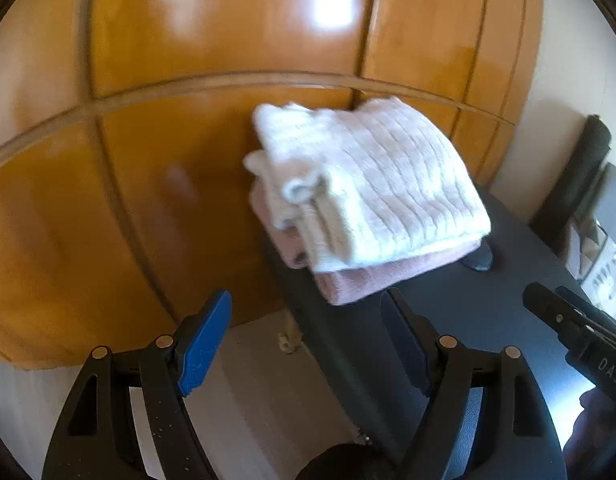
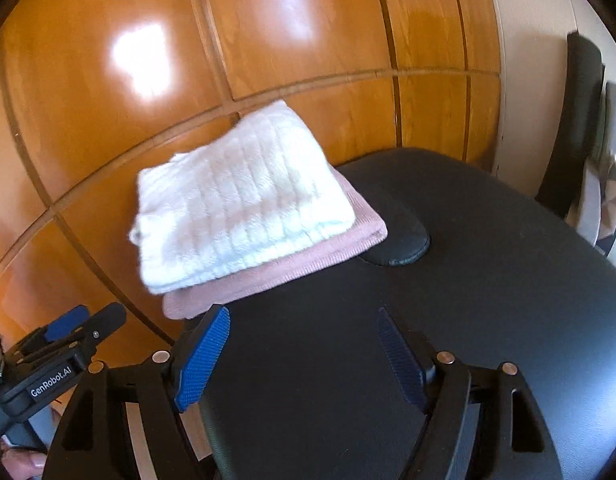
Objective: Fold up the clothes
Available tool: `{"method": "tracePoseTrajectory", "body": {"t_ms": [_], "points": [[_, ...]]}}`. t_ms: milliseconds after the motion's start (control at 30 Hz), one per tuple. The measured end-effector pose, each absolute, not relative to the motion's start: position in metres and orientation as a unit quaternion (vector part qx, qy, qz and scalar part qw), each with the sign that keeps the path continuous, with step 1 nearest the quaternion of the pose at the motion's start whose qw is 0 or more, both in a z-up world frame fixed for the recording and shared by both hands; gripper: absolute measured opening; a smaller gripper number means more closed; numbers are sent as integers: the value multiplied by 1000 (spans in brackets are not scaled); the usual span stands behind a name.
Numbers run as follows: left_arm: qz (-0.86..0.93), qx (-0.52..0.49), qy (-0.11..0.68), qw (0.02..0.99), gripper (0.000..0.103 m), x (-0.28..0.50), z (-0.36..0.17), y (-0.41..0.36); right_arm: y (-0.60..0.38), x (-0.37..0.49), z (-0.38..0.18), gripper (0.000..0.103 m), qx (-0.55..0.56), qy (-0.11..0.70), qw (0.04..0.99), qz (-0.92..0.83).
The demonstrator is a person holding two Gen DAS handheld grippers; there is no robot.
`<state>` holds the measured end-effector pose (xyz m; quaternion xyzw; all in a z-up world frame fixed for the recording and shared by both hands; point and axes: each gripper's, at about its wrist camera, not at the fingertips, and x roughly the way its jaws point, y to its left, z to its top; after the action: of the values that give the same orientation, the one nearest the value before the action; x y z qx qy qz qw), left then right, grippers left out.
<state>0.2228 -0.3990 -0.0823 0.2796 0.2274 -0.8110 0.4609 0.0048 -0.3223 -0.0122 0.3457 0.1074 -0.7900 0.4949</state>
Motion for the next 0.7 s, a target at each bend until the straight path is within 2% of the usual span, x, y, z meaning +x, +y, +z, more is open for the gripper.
{"method": "tracePoseTrajectory", "body": {"t_ms": [300,700], "points": [[-792,267,208,509,80,237,-63,-385,-325,39,9,78,316,147,524,-777],[-778,291,199,520,80,238,-60,-382,-325,48,10,78,329,131,520,-777]]}}
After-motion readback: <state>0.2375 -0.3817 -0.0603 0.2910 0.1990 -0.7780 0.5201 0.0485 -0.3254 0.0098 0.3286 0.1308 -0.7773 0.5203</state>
